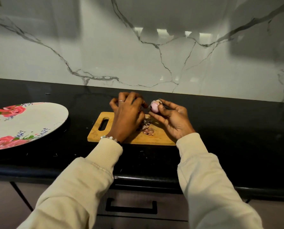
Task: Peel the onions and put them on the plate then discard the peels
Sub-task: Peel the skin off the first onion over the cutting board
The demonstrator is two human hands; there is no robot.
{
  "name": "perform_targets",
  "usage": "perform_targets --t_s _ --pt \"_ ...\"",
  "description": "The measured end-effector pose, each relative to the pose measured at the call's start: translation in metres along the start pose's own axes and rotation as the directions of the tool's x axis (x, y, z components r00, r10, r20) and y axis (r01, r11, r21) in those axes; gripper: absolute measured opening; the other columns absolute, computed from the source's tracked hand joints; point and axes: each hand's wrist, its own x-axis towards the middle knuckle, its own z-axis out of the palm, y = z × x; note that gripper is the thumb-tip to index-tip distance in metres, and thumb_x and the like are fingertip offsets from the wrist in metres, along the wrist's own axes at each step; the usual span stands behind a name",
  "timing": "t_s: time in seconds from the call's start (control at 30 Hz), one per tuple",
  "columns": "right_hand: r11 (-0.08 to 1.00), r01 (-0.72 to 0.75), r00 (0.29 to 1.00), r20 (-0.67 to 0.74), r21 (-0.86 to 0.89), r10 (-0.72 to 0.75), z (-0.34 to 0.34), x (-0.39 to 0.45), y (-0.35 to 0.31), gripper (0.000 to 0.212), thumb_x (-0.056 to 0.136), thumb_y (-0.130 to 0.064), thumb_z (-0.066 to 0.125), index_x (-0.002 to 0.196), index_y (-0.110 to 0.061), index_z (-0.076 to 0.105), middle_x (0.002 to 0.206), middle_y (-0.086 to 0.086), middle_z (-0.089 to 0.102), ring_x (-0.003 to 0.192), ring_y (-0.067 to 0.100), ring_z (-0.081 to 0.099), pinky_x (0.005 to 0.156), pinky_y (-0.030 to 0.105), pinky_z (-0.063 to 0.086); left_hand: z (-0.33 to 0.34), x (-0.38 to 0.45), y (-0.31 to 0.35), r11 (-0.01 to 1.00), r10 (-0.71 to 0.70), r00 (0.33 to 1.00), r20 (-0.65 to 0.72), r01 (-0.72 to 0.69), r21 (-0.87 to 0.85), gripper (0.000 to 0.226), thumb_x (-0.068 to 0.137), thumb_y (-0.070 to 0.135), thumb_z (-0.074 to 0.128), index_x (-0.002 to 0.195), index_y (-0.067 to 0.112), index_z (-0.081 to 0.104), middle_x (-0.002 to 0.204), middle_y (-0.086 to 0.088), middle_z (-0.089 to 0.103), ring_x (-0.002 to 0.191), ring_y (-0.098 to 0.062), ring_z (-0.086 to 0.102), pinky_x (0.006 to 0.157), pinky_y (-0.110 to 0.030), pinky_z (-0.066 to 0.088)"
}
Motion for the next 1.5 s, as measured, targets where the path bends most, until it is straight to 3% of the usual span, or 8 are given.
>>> perform_targets --t_s 0.13,0.27,0.5,0.8,1.1,1.23,1.4,1.5 --pt "0.999 0.014 1.0 0.011 -0.039 -0.013 0.0001 -0.0004 0.0014 0.031 0.09 0.013 0.055 0.12 0.007 0.06 0.109 0.022 0.067 0.102 0.04 0.068 0.079 0.049 0.059 -0.0024 0.0002 0.0016 0.999 -0.018 0.999 -0.039 0.016 -0.05 0.02 0.09 0.016 0.063 0.108 0.024 0.07 0.107 0.006 0.07 0.115 -0.02 0.049 0.095 -0.039 0.015" --pt "0.999 0.013 0.999 0.033 -0.049 -0.012 0.001 -0.001 0.0012 0.031 0.09 0.015 0.055 0.119 0.006 0.061 0.115 0.024 0.065 0.102 0.04 0.068 0.08 0.05 0.059 -0.0017 0.0003 0.0012 0.998 -0.059 0.995 -0.076 0.058 -0.017 0.02 0.093 0.028 0.062 0.111 0.024 0.07 0.109 0.004 0.071 0.115 -0.021 0.05 0.096 -0.042 0.017" --pt "0.995 0.016 0.998 0.066 -0.097 -0.01 -0.0017 -0.002 0.0016 0.03 0.084 0.012 0.064 0.111 -0.002 0.067 0.108 0.019 0.072 0.096 0.033 0.073 0.083 0.046 0.06 0.0034 0.0 -0.0003 0.998 0.027 0.996 -0.086 -0.032 -0.053 0.022 0.084 0.038 0.064 0.1 0.026 0.072 0.107 0.003 0.065 0.112 -0.023 0.047 0.09 -0.04 0.017" --pt "0.999 0.025 0.997 0.067 -0.033 -0.023 0.0001 0.0019 0.0008 0.013 0.088 0.004 0.062 0.101 0.002 0.065 0.083 0.014 0.075 0.081 0.028 0.074 0.073 0.046 0.061 0.0029 0.0008 -0.0009 0.989 -0.016 0.997 -0.078 0.005 -0.145 0.01 0.083 0.026 0.073 0.092 0.022 0.071 0.103 0.005 0.067 0.105 -0.018 0.053 0.085 -0.03 0.014" --pt "0.998 0.026 0.996 0.084 -0.063 -0.021 0.001 0.0011 0.0032 0.02 0.087 0.007 0.063 0.106 0.001 0.065 0.094 0.018 0.074 0.089 0.031 0.073 0.072 0.042 0.062 0.006 0.002 -0.0007 0.97 -0.064 0.994 -0.088 0.041 -0.238 0.009 0.078 0.026 0.078 0.084 0.021 0.073 0.1 0.006 0.07 0.102 -0.02 0.056 0.084 -0.04 0.029" --pt "0.994 0.04 0.998 0.058 -0.101 -0.034 0.0021 0.0002 0.0049 0.021 0.086 0.006 0.065 0.106 0.002 0.066 0.095 0.018 0.074 0.09 0.031 0.072 0.074 0.042 0.062 0.0056 0.002 -0.0027 0.952 -0.074 0.995 -0.071 0.05 -0.301 0.017 0.075 0.035 0.071 0.081 0.019 0.075 0.105 0.005 0.067 0.105 -0.019 0.053 0.085 -0.053 0.042" --pt "0.992 0.053 0.997 0.06 -0.112 -0.047 0.0033 -0.0007 0.0053 0.019 0.086 0.006 0.065 0.105 0.001 0.067 0.095 0.016 0.074 0.093 0.031 0.072 0.074 0.04 0.062 0.0017 -0.0004 0.0043 0.952 -0.125 0.992 -0.028 0.111 -0.285 0.007 0.078 0.026 0.077 0.081 0.02 0.074 0.127 0.003 0.049 0.119 -0.017 0.034 0.091 -0.036 0.025" --pt "0.994 0.051 0.997 0.064 -0.098 -0.045 0.005 -0.0015 0.0062 0.017 0.087 0.005 0.065 0.104 0.002 0.067 0.097 0.018 0.073 0.094 0.031 0.072 0.075 0.041 0.062 0.0018 -0.0011 0.0061 0.957 -0.1 0.995 0.013 0.1 -0.273 0.007 0.079 0.024 0.074 0.079 0.019 0.07 0.133 0.002 0.044 0.122 -0.02 0.03 0.092 -0.036 0.023"
